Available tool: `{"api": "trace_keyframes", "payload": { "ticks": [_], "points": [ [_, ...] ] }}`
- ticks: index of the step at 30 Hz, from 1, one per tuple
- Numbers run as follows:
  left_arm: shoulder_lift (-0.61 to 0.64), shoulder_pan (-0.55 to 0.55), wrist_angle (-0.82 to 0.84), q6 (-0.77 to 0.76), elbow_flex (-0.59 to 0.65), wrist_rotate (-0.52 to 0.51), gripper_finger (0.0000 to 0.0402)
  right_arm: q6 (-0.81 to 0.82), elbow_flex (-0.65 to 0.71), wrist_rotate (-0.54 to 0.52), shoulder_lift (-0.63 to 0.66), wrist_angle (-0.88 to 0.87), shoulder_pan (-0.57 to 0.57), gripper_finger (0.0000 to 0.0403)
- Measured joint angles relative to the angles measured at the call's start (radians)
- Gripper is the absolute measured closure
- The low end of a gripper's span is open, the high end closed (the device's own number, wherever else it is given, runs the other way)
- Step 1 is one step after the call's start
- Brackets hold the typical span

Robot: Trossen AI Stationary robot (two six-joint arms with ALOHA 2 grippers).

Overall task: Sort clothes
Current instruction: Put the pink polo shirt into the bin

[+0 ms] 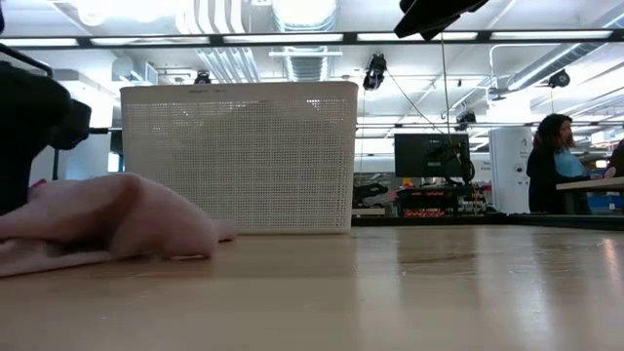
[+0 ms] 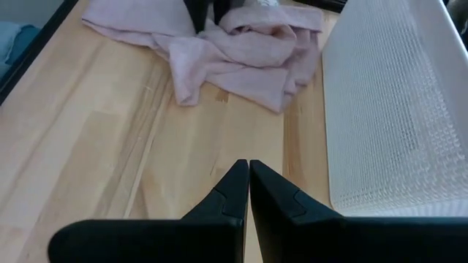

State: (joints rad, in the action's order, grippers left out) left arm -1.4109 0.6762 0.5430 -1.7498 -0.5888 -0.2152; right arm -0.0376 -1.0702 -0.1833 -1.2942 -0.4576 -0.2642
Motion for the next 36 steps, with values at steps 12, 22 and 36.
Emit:
{"api": "trace_keyframes", "payload": {
  "ticks": [12, 22, 36],
  "points": [
    [-0.014, -0.015, -0.008, 0.180, -0.067, -0.042, 0.0379, 0.000, 0.000, 0.000, 0.000, 0.003, 0.000, 0.0403],
    [-0.010, -0.033, 0.334, 0.536, -0.470, -0.186, 0.0395, -0.010, 0.000, 0.001, 0.000, 0.023, 0.000, 0.0403],
    [-0.007, -0.172, 0.627, 1.109, -1.175, -0.590, 0.0398, -0.029, 0.000, 0.001, 0.000, 0.029, 0.000, 0.0403]
  ]
}}
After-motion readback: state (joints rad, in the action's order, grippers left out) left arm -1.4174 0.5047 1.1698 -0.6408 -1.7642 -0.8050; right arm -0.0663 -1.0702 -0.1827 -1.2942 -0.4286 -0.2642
